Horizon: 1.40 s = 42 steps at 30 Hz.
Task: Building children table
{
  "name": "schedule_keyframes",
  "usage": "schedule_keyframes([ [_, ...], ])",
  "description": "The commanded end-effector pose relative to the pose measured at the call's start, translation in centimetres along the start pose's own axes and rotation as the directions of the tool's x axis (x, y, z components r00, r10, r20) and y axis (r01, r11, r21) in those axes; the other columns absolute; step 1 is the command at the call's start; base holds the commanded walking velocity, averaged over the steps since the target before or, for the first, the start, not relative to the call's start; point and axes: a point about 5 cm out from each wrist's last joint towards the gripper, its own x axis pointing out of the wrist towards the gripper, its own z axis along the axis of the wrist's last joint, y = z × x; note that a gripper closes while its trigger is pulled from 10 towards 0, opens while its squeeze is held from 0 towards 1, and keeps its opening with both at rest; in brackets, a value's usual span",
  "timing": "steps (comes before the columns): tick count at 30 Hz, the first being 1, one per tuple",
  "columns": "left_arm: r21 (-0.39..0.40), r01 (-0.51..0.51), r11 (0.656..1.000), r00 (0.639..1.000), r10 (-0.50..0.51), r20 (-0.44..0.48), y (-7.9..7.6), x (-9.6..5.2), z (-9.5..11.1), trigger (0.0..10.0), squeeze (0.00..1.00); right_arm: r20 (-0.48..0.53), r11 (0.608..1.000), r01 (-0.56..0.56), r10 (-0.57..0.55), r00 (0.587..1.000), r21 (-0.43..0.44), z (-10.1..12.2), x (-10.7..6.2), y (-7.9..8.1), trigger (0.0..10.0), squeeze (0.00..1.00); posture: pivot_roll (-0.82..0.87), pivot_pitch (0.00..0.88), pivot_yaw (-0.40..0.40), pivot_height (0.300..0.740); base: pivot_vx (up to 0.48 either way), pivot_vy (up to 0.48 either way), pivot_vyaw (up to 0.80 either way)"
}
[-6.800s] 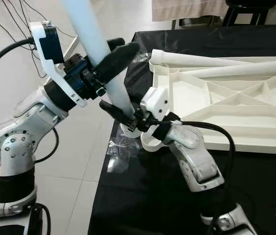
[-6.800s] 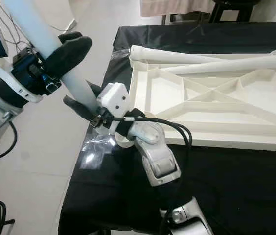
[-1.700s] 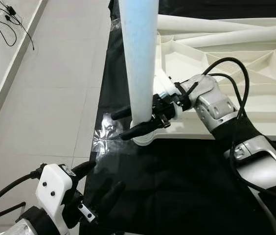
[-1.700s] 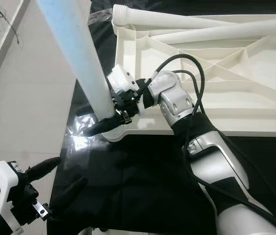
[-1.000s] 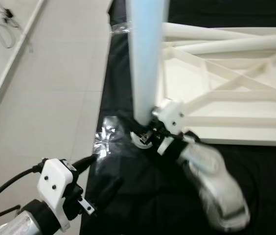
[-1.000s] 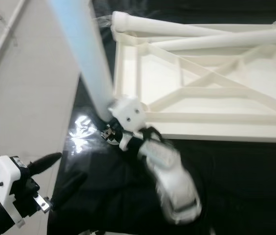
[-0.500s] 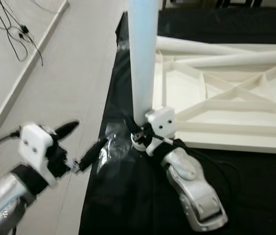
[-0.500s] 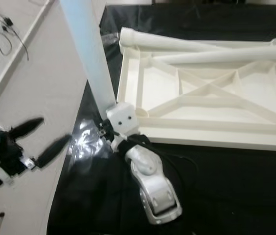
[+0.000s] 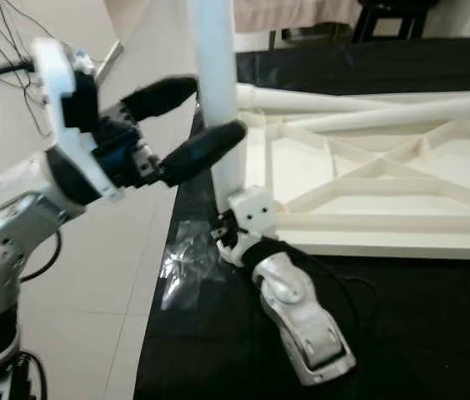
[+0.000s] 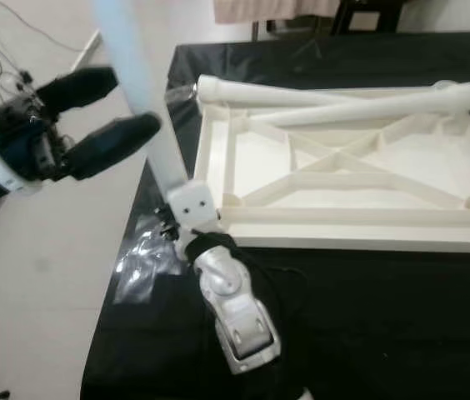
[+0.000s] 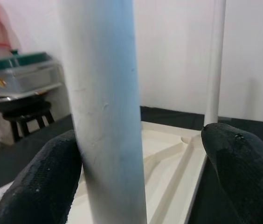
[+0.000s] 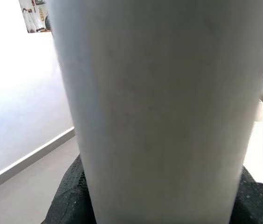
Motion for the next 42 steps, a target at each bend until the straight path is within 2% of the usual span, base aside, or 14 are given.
schedule_keyframes([
  [1,-0.023,0.019,1.0,0.999,-0.02,-0.036,0.2,0.5,-0.7,10.0,0.0,-0.135,0.999,-0.017,0.023,0.991,0.05,-3.0,-0.7,0.9,10.0,0.0,0.04,0.175,0.124,0.74,0.0,0.0,0.0],
  [9,-0.053,-0.027,0.998,0.99,0.02,-0.137,1.7,1.6,-2.3,10.0,0.0,-0.125,0.999,-0.017,0.023,0.992,0.049,-2.8,-0.7,1.1,10.0,0.0,0.02,0.174,0.131,0.74,0.0,0.0,0.0],
  [10,-0.069,-0.054,0.996,0.984,0.042,-0.172,2.1,1.9,-3.0,0.0,0.0,-0.12,0.999,-0.018,0.024,0.992,0.049,-2.8,-0.7,1.1,10.0,0.0,0.02,0.173,0.132,0.74,0.0,0.0,0.0],
  [21,-0.049,-0.088,0.995,0.982,0.079,-0.173,2.4,2.7,-2.7,0.0,0.0,-0.084,0.998,-0.056,0.056,0.995,0.005,-2.4,-0.1,0.8,10.0,0.0,0.02,0.151,0.124,0.74,0.0,0.0,0.0],
  [22,-0.05,-0.09,0.995,0.983,0.081,-0.168,2.4,2.7,-2.7,0.0,0.0,-0.054,0.991,-0.132,0.13,0.99,-0.024,-1.7,0.3,0.5,10.0,1.0,0.01,0.148,0.127,0.74,0.0,0.0,0.0],
  [25,-0.054,-0.093,0.994,0.984,0.084,-0.159,2.4,2.7,-2.9,0.0,0.0,0.054,0.956,-0.287,0.29,0.955,-0.058,0.8,1.6,-1.4,10.0,1.0,0.0,0.14,0.126,0.74,0.0,0.0,0.0],
  [29,-0.058,-0.095,0.994,0.984,0.085,-0.154,2.3,2.8,-3.0,0.0,0.0,0.107,0.921,-0.377,0.387,0.916,-0.103,2.5,2.6,-3.5,10.0,1.0,0.0,0.135,0.123,0.74,0.0,0.0,0.0],
  [32,-0.062,-0.093,0.994,0.986,0.083,-0.142,2.1,3.0,-3.0,0.0,0.0,0.032,0.818,-0.516,0.54,0.841,-0.252,4.5,4.3,-7.5,10.0,1.0,-0.01,0.13,0.117,0.74,0.0,0.0,0.0],
  [34,-0.065,-0.095,0.993,0.987,0.085,-0.138,2.1,3.1,-3.1,0.0,0.0,-0.005,0.756,-0.587,0.612,0.791,-0.291,5.6,4.8,-8.5,10.0,0.99,-0.01,0.128,0.117,0.74,0.0,0.0,0.0],
  [35,-0.065,-0.097,0.993,0.987,0.087,-0.137,2.2,3.1,-3.1,0.0,0.0,-0.022,0.721,-0.63,0.653,0.757,-0.289,6.1,5.0,-8.5,10.0,0.44,-0.01,0.129,0.116,0.74,0.0,0.0,0.0],
  [36,-0.065,-0.098,0.993,0.987,0.088,-0.136,2.2,3.1,-3.1,0.0,0.0,-0.032,0.697,-0.657,0.679,0.734,-0.286,6.4,5.1,-8.5,10.0,0.44,-0.01,0.129,0.116,0.74,0.0,0.0,0.0],
  [37,-0.066,-0.1,0.993,0.987,0.091,-0.135,2.2,3.1,-3.2,0.0,0.0,-0.046,0.639,-0.718,0.737,0.674,-0.275,6.7,5.2,-8.3,10.0,0.0,-0.02,0.128,0.118,0.74,0.0,0.0,0.0],
  [40,-0.067,-0.102,0.992,0.987,0.093,-0.135,2.2,3.1,-3.2,0.0,0.0,-0.046,0.596,-0.765,0.781,0.623,-0.243,7.0,5.3,-8.2,10.0,0.0,-0.02,0.128,0.116,0.74,0.0,0.0,0.0],
  [42,-0.067,-0.103,0.992,0.987,0.093,-0.135,2.2,3.2,-3.3,0.0,0.0,-0.04,0.523,-0.829,0.841,0.54,-0.199,7.2,5.3,-7.9,9.3,0.0,-0.02,0.128,0.113,0.74,0.0,0.0,0.0],
])
